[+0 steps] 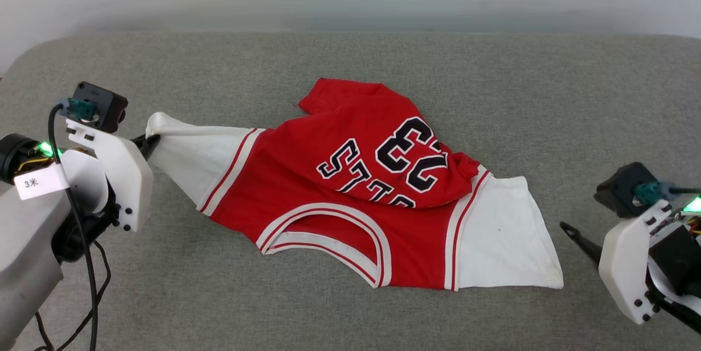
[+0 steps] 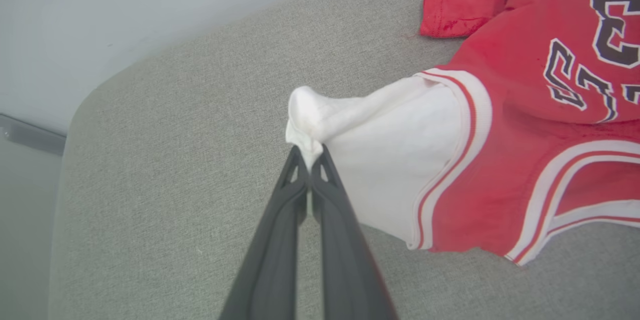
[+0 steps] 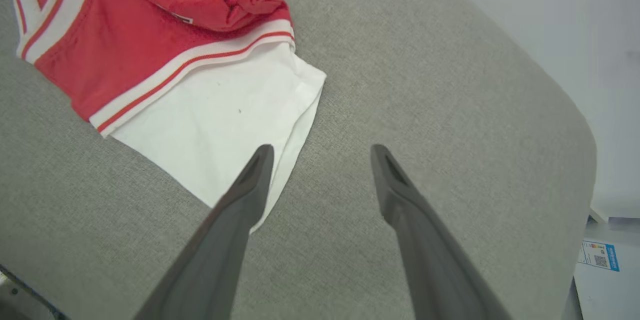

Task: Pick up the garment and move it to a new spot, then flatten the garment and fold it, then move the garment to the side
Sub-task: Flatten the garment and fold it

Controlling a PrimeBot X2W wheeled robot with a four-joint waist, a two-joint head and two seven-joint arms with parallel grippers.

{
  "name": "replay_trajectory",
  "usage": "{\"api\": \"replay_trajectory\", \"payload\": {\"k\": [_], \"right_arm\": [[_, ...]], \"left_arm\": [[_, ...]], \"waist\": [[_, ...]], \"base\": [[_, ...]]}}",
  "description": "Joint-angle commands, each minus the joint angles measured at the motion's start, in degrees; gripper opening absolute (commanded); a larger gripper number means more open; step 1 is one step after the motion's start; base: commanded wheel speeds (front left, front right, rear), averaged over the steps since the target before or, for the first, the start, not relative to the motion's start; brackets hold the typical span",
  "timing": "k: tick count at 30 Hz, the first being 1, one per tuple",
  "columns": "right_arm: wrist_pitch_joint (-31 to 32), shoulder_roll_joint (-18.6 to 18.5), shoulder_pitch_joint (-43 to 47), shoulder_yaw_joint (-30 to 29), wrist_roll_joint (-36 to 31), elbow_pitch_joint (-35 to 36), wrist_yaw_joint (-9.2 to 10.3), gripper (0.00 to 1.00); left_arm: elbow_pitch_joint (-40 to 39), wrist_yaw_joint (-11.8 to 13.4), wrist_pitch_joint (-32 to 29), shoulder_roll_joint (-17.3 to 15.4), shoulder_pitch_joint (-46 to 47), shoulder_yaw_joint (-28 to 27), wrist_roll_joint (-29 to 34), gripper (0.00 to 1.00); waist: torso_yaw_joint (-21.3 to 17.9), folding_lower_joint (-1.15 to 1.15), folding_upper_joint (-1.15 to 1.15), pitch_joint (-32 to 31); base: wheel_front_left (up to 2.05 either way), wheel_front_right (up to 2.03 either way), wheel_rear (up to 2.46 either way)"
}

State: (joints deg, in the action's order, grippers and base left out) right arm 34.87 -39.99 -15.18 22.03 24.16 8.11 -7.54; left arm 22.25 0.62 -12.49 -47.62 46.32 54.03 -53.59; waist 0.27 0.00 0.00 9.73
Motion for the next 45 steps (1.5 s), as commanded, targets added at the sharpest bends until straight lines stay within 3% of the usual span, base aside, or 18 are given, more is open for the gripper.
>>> {"api": "replay_trajectory", "payload": {"k": [1, 4, 12, 27, 28, 29, 37, 45], "right_arm": [[3.2, -1.2, -2.0, 1.9, 2.6, 0.0, 0.09, 1.0], [8.6, -2.8, -4.0, 4.7, 6.7, -1.4, 0.09, 1.0], [14.6, -2.5, -8.0, 9.1, 12.5, -7.7, 0.09, 1.0], [11.7, 0.9, -11.2, 25.4, 16.2, -21.2, -0.03, 1.0], [10.9, 1.1, -11.5, 26.0, 16.7, -21.7, -0.02, 0.23], [10.2, 1.2, -11.9, 26.3, 17.2, -22.1, -0.02, 0.0], [1.1, -1.1, -14.8, 26.7, 18.4, -20.8, 0.04, 0.0], [-8.0, -2.8, -12.4, 20.4, 22.1, -15.4, 0.08, 0.0]], "left_arm": [[-0.3, 0.4, 0.2, 0.5, 1.0, 0.2, 0.5, 0.0], [-0.5, 0.4, 0.6, 0.7, 1.3, 0.2, 0.8, 0.0], [-0.8, 0.2, 1.2, 1.5, 2.6, 0.2, 1.5, 0.0], [0.1, -0.5, 2.3, 3.1, 4.6, 0.4, 2.1, 0.0], [0.2, -0.6, 2.4, 3.1, 4.6, 0.4, 2.0, 0.0], [0.4, -0.6, 2.5, 3.2, 4.5, 0.4, 1.9, 0.0], [0.4, -1.6, 2.8, 3.1, 2.8, 0.8, 1.0, 0.0], [-5.0, -1.9, 2.8, 1.1, 0.4, 0.6, -0.8, 0.0]], "waist": [[0.4, 0.0, 0.0, 0.4], [0.7, 0.0, 0.0, 1.0], [2.0, 0.0, 0.0, 3.2], [3.5, 0.0, 0.0, 7.0], [3.4, 0.0, 0.0, 6.9], [3.3, 0.0, 0.0, 6.7], [2.6, 0.0, 0.0, 3.0], [1.8, 0.0, 0.0, -2.6]], "base": [[0.0, 0.0, 0.0], [0.0, 0.0, 0.0], [0.0, 0.0, 0.0], [0.0, 0.0, 0.0], [0.0, 0.0, 0.0], [0.0, 0.0, 0.0], [0.0, 0.0, 0.0], [0.0, 0.0, 0.0]]}}
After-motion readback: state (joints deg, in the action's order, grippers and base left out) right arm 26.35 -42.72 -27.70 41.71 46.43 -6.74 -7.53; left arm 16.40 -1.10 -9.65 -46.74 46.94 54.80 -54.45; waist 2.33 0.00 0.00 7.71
